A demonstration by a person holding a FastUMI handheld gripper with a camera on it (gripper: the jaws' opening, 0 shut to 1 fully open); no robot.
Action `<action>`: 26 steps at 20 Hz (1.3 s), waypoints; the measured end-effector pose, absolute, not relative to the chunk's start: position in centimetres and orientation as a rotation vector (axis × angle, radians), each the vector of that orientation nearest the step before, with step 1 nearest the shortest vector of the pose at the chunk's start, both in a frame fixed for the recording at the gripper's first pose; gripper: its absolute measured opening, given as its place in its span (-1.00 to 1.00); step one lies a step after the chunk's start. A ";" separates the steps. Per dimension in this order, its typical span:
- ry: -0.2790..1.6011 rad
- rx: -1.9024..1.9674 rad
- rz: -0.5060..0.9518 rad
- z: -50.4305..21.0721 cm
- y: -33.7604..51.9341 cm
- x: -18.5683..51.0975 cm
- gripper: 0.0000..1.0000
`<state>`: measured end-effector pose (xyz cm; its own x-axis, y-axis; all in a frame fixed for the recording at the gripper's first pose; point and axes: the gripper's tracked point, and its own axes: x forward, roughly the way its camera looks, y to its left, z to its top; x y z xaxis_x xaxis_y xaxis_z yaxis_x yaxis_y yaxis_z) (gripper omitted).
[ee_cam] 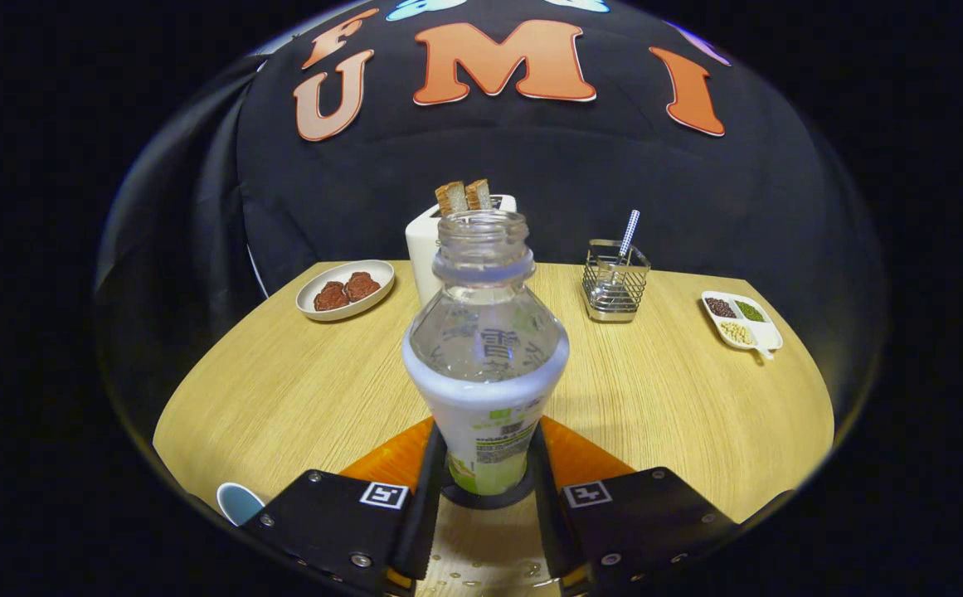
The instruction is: Take the bottle from table, then pour the juice into the cup, finally place the bottle on the coaster
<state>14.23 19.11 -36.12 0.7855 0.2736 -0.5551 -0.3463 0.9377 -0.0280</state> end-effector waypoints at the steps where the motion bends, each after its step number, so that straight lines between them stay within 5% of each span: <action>1: 0.580 -0.137 0.335 -36.3 19.0 14.1 0.09; 10: 0.589 -0.104 0.316 -34.9 18.5 12.9 0.37; 15: 0.554 -0.076 0.305 -31.1 17.1 10.9 0.92; 26: 0.365 -0.110 0.171 -13.4 7.5 5.5 0.94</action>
